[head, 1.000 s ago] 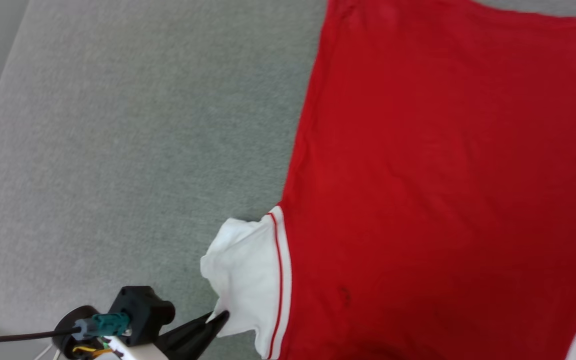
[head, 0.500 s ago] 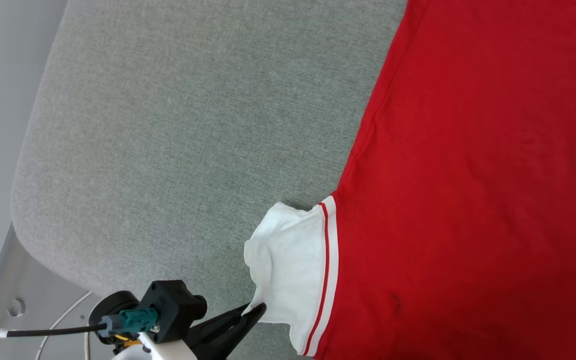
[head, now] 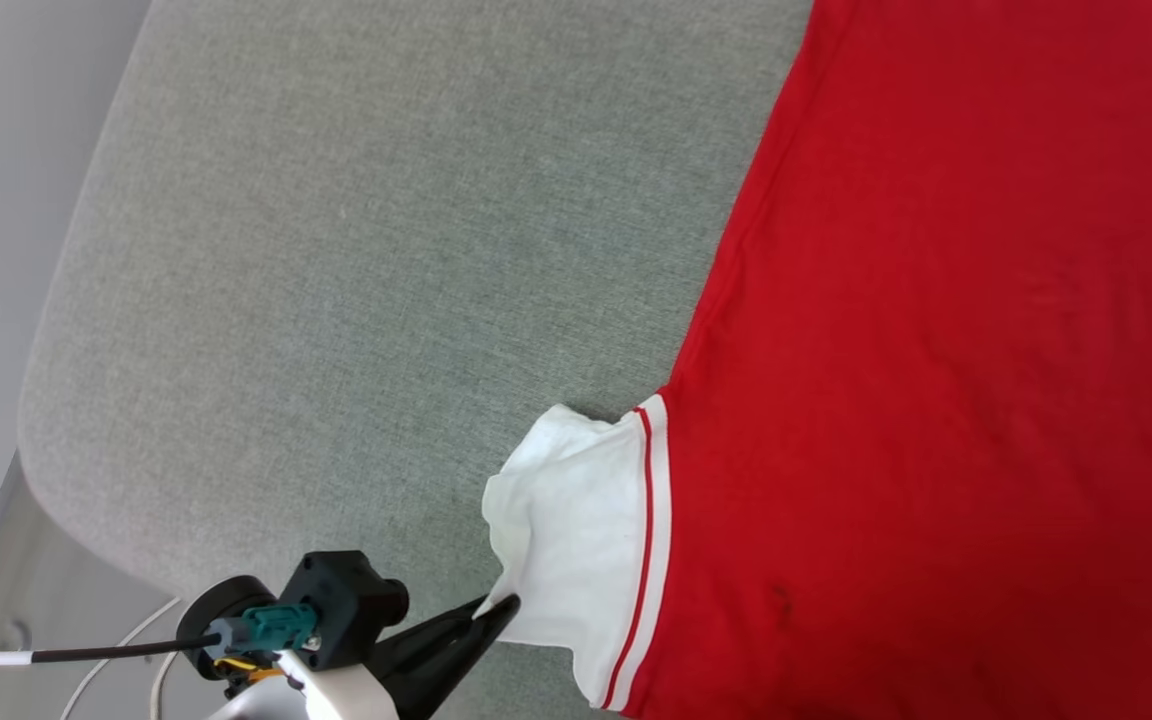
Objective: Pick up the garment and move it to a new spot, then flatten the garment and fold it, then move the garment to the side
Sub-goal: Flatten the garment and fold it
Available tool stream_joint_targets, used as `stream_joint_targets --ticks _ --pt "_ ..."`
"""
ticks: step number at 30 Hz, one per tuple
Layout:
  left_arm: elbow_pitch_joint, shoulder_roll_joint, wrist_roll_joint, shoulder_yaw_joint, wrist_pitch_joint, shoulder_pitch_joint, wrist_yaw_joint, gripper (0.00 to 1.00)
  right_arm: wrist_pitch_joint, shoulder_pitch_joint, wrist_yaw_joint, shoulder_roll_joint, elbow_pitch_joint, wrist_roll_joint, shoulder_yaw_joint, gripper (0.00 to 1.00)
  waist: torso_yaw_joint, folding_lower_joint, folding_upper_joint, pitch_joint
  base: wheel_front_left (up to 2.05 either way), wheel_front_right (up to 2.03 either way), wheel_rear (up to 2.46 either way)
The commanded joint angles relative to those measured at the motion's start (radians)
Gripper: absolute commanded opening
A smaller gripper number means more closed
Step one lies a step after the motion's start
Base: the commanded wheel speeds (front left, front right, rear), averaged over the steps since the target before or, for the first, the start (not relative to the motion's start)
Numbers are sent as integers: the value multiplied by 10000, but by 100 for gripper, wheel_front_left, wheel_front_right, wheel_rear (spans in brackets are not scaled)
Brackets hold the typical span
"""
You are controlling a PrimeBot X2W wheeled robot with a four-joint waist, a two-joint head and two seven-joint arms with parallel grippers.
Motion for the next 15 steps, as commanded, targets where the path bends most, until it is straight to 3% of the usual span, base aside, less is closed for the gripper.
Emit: stream_joint_targets --ticks 1,15 --pt "55 58 37 70 -80 62 23 0 58 549 -4 150 253 -50 -94 0 -255 0 -1 -280 0 0 0" --pt "548 367 -164 387 24 659 670 0 -441 3014 -4 876 -520 1572 -180 0 -2207 0 -1 -2532 0 0 0"
